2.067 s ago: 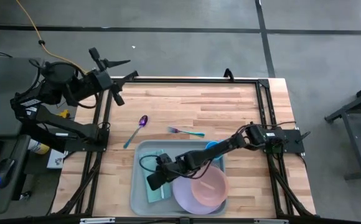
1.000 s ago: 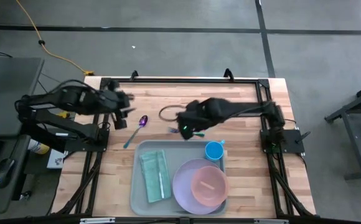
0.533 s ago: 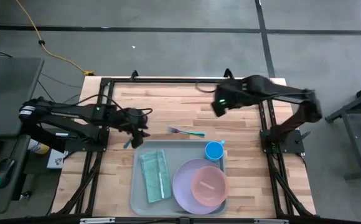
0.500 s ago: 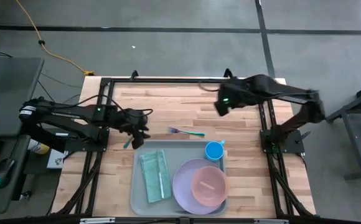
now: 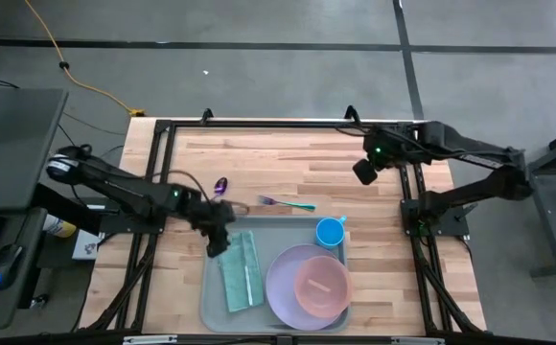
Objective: Set up tray
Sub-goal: Adjust the light blue napkin on the gray serving tray
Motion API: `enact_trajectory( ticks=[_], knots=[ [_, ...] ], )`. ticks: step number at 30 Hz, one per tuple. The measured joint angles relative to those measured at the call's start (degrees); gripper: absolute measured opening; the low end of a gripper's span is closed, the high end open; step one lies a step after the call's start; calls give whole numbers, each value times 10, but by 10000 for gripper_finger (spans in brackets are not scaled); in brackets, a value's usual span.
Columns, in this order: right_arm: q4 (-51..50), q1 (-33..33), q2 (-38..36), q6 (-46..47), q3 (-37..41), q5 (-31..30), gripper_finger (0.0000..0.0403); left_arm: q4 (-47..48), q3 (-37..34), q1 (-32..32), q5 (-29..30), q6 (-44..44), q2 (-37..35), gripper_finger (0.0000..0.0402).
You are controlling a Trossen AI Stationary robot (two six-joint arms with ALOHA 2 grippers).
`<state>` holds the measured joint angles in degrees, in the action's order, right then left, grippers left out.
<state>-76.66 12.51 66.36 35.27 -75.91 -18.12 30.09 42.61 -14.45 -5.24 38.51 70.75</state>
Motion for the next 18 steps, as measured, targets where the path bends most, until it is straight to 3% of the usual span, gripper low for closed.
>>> enact_trajectory(
  ticks=[10,18],
  knots=[
    [36,-21,-15,-2,45,13,0,-5,0,-92,74,161,60,211],
    [50,-20,-16,-22,45,9,0,-43,0,-119,114,218,99,211]
  ],
)
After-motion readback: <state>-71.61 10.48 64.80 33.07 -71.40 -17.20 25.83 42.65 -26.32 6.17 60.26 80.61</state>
